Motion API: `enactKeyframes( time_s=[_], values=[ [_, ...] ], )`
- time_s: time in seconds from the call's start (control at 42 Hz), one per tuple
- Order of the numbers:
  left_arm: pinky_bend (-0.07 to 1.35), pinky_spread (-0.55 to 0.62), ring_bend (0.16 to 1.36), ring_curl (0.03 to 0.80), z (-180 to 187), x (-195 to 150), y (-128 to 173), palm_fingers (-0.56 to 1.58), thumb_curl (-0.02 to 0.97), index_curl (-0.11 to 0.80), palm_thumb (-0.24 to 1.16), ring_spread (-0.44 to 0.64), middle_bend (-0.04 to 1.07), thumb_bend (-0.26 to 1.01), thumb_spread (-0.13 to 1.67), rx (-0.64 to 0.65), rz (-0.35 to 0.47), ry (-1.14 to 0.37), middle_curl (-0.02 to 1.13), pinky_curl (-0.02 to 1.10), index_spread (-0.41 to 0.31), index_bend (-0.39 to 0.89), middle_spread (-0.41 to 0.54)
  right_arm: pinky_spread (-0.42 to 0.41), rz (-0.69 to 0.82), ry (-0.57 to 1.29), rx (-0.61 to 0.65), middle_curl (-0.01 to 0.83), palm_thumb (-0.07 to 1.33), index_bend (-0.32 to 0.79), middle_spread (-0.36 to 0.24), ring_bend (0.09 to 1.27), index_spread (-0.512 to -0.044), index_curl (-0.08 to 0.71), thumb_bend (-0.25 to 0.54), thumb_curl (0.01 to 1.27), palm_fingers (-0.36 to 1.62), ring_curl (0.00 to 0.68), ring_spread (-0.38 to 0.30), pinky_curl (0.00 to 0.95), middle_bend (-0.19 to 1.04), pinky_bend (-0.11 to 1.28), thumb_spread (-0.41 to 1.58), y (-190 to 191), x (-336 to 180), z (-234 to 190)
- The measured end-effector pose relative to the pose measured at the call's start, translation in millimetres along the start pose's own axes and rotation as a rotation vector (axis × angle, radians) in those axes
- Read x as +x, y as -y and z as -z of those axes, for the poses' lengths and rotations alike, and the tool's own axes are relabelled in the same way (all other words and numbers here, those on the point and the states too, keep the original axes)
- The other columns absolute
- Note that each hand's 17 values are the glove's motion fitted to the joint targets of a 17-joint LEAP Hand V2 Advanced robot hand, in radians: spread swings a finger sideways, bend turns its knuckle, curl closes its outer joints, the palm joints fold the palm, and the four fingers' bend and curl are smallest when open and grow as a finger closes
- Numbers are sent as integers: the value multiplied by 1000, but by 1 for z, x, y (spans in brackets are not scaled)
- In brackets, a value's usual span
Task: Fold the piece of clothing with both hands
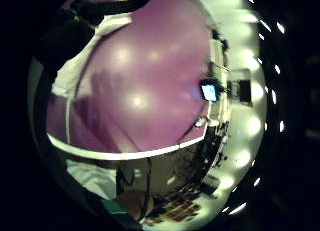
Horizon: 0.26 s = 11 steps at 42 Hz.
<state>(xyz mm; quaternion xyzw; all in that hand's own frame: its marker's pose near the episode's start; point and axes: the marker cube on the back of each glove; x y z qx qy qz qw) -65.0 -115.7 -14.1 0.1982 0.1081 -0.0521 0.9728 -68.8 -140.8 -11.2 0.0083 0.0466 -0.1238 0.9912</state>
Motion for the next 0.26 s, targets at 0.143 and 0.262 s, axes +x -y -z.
enactKeyframes(
  time_s=[0.143,0.262],
  values=[
    [133,371,592,374,12,11,10,677,263,402,456,-81,189,28,1459,136,-93,183,391,231,-176,172,-170,59,-206,-85,199,420,672,173,-201,463,-354,154,-23,388,517,357,-142,366,268,516,1166,-17,58,9],
    [142,375,589,372,7,38,0,682,266,404,459,-80,187,21,1456,91,-140,86,393,225,-176,172,-178,137,-280,-63,322,405,672,183,-180,403,-361,196,-12,372,501,333,-99,345,224,478,1230,-31,84,20]
  ],
)
